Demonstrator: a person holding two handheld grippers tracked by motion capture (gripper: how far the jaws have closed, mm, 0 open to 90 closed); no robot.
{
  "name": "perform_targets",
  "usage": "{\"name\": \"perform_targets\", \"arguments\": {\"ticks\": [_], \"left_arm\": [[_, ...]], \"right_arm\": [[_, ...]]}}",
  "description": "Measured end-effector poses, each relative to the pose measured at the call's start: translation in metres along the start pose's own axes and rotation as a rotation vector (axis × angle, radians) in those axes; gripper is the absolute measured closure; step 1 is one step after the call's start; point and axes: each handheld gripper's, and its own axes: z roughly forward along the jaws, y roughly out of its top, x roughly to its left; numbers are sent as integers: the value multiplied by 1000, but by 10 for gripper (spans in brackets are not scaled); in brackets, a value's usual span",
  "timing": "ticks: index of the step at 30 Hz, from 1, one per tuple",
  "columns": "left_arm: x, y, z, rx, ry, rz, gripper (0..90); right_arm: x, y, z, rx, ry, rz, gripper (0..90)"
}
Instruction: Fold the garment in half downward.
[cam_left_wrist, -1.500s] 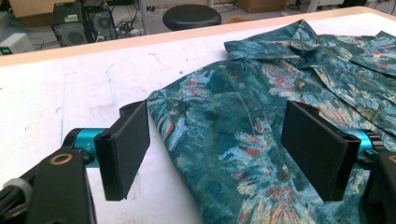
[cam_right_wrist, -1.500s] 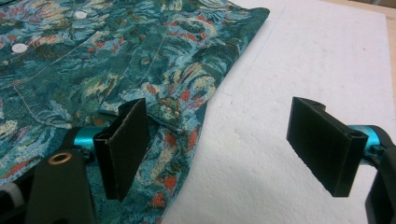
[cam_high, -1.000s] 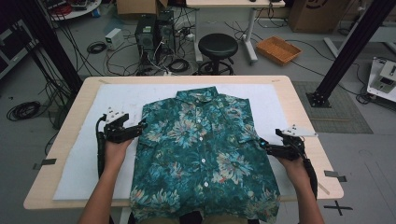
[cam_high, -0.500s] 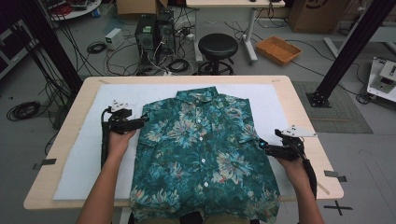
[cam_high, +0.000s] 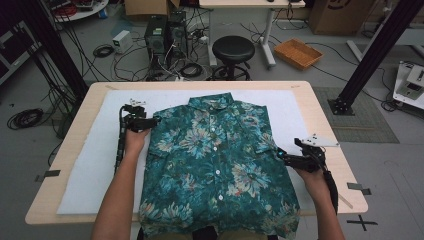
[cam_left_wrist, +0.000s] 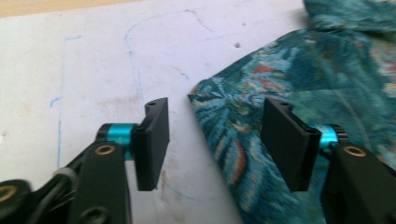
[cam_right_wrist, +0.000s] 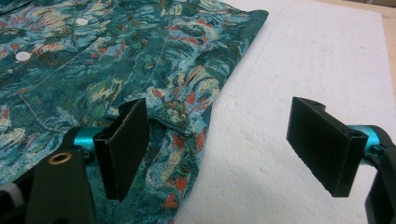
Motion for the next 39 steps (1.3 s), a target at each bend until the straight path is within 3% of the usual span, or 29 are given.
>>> {"name": "perform_targets", "arguments": {"ticks": [3,7,8,16,18,19,22,28,29,31,32,35,36,39], "left_arm": [[-2,3,7,34,12,25,474],[-6,0,15,63,-7,32,545],[-7,0,16,60,-16,33,606],[-9,-4,14,41,-42,38,713],[-12,-4,14,39,-50,77,783],[-12,-4,14,39,-50,77,809],[-14,-4,14,41,-43,107,827],[-12,-5,14,34,-61,87,848],[-11,-5,14,31,-72,74,849],[-11,-5,14,32,-74,70,849],[-10,-5,14,33,-76,70,849],[-9,-5,14,32,-83,60,849],[-8,-5,14,33,-88,58,849],[-8,-5,14,36,-88,62,849]], "right_arm": [[0,0,1,3,-3,2,211],[1,0,3,9,2,1,212],[1,0,4,8,3,-2,211],[4,9,8,3,17,7,212],[5,17,12,14,20,0,211],[5,17,12,14,20,0,211],[6,25,19,29,20,-3,212],[7,42,34,58,33,-12,212],[5,58,46,85,36,-17,212],[4,63,50,93,37,-21,212],[2,74,60,117,25,-13,212],[0,78,66,125,16,-8,213],[-7,90,84,156,-19,19,252],[-11,96,98,174,-59,27,268]]}}
